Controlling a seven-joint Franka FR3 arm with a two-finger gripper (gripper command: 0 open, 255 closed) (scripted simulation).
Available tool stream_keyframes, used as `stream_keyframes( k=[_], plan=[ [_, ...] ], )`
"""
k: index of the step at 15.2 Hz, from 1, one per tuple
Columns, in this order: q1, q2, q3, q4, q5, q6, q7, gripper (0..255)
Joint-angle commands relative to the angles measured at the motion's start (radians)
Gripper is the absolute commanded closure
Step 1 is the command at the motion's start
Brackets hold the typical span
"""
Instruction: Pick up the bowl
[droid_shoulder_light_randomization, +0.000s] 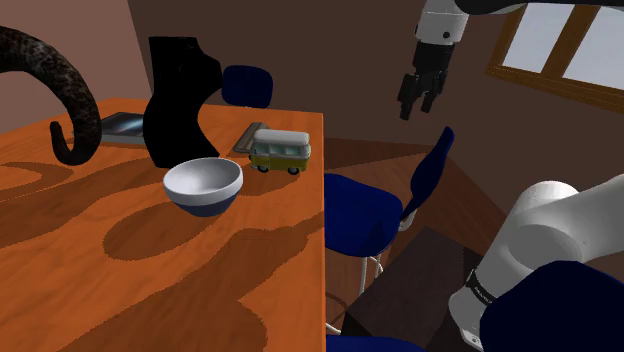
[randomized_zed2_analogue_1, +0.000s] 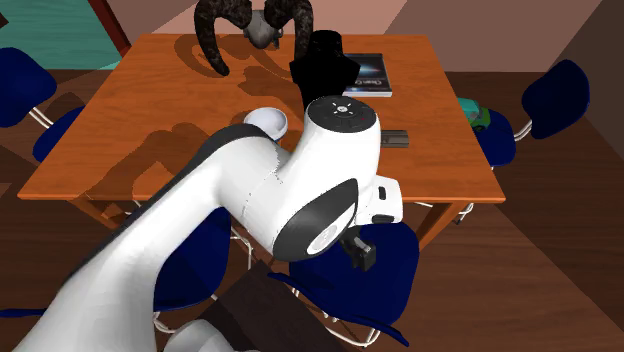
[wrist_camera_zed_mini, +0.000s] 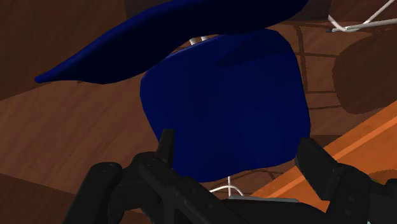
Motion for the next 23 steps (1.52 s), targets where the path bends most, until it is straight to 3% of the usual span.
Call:
stream_keyframes(
  k=[1, 13, 23],
  plan=[
    [0.000, 0.000, 0.000, 0.000, 0.000, 0.000, 0.000, 0],
    [0.067, 0.264, 0.211, 0.156, 0.114, 0.094, 0.243, 0],
    [0.108, 0.566, 0.371, 0.411, 0.100, 0.134, 0.453, 0]
  ],
)
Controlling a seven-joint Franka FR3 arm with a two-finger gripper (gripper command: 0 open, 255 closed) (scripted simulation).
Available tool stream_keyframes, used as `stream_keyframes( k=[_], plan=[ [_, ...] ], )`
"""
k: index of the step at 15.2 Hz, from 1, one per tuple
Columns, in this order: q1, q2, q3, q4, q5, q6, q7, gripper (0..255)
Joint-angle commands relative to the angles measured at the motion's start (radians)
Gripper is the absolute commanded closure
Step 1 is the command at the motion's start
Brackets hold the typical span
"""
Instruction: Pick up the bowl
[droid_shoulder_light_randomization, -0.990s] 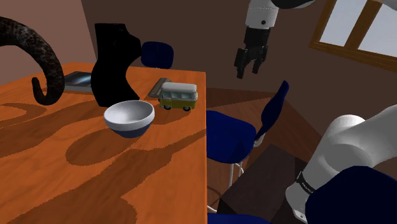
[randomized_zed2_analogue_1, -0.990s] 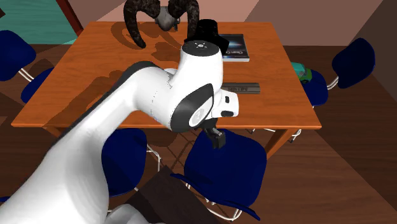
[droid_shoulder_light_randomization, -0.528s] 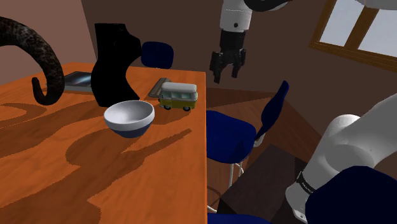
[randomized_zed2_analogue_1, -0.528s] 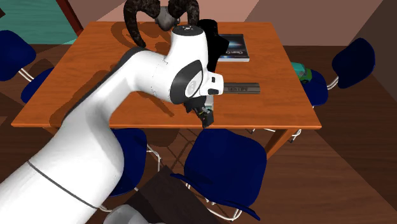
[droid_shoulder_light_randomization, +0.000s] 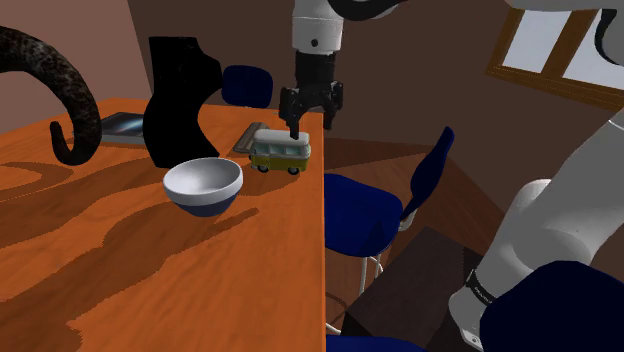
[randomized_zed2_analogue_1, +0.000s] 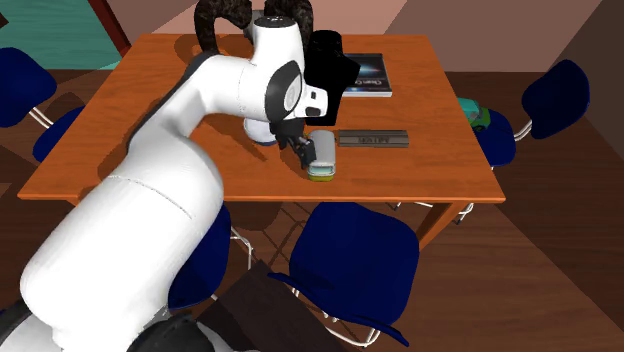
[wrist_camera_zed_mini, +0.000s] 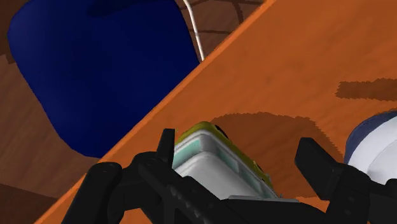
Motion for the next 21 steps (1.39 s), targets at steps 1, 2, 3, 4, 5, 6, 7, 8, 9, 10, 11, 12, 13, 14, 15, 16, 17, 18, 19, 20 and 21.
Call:
stream_keyframes(
  k=[1, 2, 3, 4, 5, 6, 7, 8, 9, 10, 11, 12, 13, 14, 15, 16, 17, 18, 19, 20, 21],
  plan=[
    [0.009, 0.071, 0.028, 0.064, -0.015, 0.003, 0.042, 0],
    [0.015, 0.106, 0.043, 0.098, -0.025, 0.002, 0.065, 0],
    [0.022, 0.143, 0.056, 0.134, -0.037, 0.000, 0.088, 0],
    [0.030, 0.181, 0.069, 0.171, -0.049, -0.003, 0.110, 0],
    [0.040, 0.219, 0.081, 0.211, -0.064, -0.007, 0.133, 0],
    [0.050, 0.259, 0.093, 0.252, -0.079, -0.013, 0.156, 0],
    [0.063, 0.300, 0.103, 0.295, -0.095, -0.020, 0.178, 0],
    [0.077, 0.342, 0.112, 0.341, -0.113, -0.029, 0.200, 0],
    [0.092, 0.385, 0.120, 0.389, -0.131, -0.039, 0.221, 0],
    [0.110, 0.429, 0.127, 0.441, -0.151, -0.052, 0.241, 0],
    [0.130, 0.475, 0.132, 0.496, -0.171, -0.066, 0.261, 0],
    [0.141, 0.497, 0.133, 0.523, -0.180, -0.074, 0.270, 0],
    [0.140, 0.494, 0.131, 0.505, -0.178, -0.059, 0.269, 0],
    [0.138, 0.491, 0.131, 0.488, -0.177, -0.044, 0.269, 0],
    [0.136, 0.488, 0.131, 0.471, -0.176, -0.030, 0.269, 0],
    [0.134, 0.486, 0.130, 0.454, -0.175, -0.015, 0.269, 0],
    [0.133, 0.484, 0.130, 0.438, -0.174, -0.001, 0.269, 0],
    [0.131, 0.483, 0.129, 0.423, -0.174, 0.013, 0.270, 0],
    [0.130, 0.481, 0.129, 0.408, -0.173, 0.027, 0.270, 0],
    [0.129, 0.481, 0.129, 0.399, -0.173, 0.035, 0.270, 0],
    [0.129, 0.481, 0.129, 0.399, -0.173, 0.035, 0.270, 0]
  ],
)
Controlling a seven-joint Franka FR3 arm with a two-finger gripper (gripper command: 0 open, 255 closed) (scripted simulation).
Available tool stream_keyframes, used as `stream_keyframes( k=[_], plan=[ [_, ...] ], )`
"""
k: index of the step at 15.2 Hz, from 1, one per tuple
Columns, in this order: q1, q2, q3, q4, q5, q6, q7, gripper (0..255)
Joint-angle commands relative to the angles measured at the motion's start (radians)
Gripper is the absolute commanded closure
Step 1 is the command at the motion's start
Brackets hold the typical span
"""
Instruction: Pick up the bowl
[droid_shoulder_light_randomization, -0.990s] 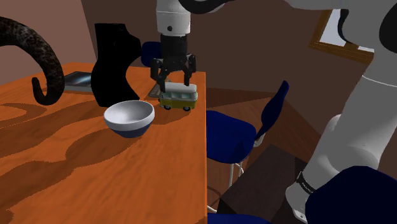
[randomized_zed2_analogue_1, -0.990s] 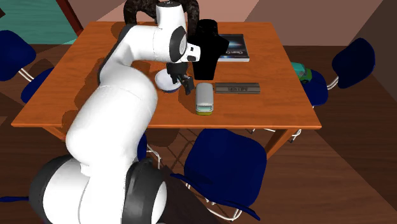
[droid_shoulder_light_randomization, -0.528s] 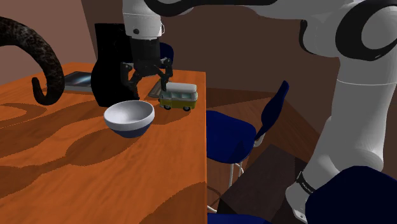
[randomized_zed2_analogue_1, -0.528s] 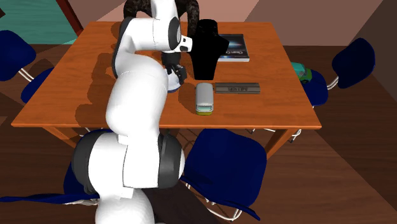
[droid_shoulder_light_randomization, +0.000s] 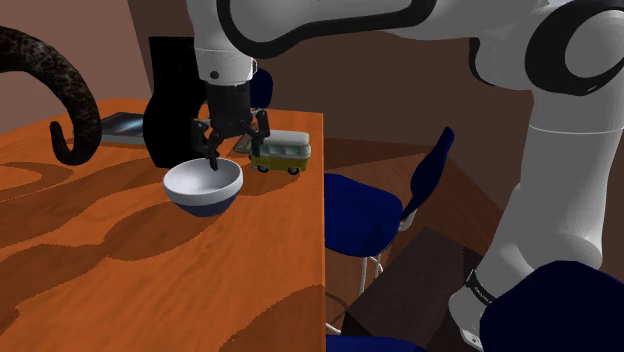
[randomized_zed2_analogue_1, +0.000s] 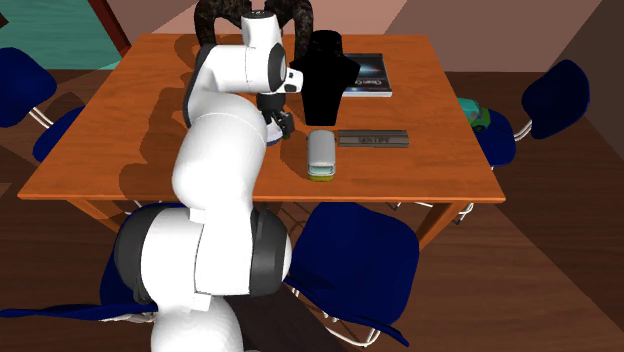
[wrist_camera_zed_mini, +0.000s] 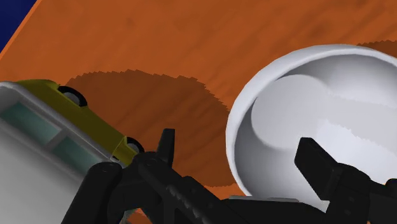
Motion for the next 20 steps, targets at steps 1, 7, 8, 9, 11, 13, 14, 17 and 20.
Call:
stream_keyframes(
  k=[1, 7, 8, 9, 11, 13, 14, 17, 20],
  plan=[
    [-0.001, -0.001, 0.000, -0.006, 0.000, 0.006, 0.000, 255],
    [-0.001, 0.000, -0.001, -0.006, 0.000, 0.007, -0.001, 255],
    [-0.001, 0.000, -0.001, -0.006, 0.000, 0.006, -0.001, 255],
    [-0.001, 0.000, -0.001, -0.006, 0.000, 0.006, -0.001, 255],
    [0.000, 0.000, 0.000, 0.008, 0.000, -0.008, -0.001, 255],
    [0.003, 0.003, 0.001, 0.039, -0.001, -0.036, -0.001, 255],
    [0.005, 0.005, 0.001, 0.055, -0.002, -0.050, -0.001, 255],
    [0.011, 0.013, 0.002, 0.107, -0.005, -0.094, -0.001, 255],
    [0.018, 0.025, 0.003, 0.163, -0.010, -0.140, 0.000, 255]
  ],
)
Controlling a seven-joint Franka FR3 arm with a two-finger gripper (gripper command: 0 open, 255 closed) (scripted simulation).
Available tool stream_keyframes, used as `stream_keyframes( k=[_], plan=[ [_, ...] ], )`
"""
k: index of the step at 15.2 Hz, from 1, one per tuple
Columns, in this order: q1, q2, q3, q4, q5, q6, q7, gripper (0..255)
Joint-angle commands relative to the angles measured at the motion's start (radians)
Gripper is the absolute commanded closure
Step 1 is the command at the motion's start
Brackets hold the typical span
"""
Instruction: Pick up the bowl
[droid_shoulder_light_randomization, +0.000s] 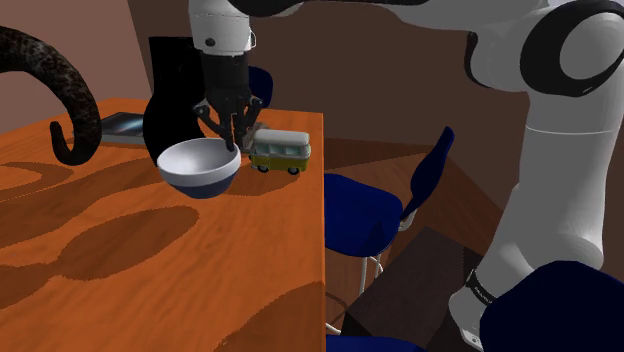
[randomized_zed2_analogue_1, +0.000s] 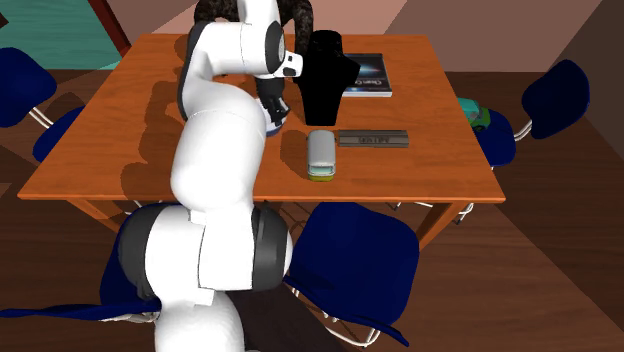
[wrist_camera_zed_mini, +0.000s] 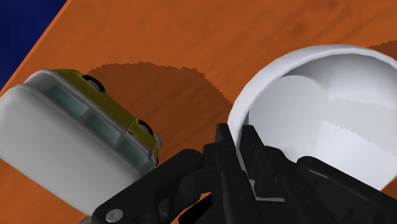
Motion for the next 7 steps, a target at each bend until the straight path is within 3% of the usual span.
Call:
stream_keyframes(
  k=[1, 7],
  plan=[
    [0.005, 0.006, 0.001, 0.037, -0.003, -0.031, 0.001, 255],
    [0.020, 0.030, 0.002, 0.127, -0.014, -0.099, 0.003, 255]
  ],
)
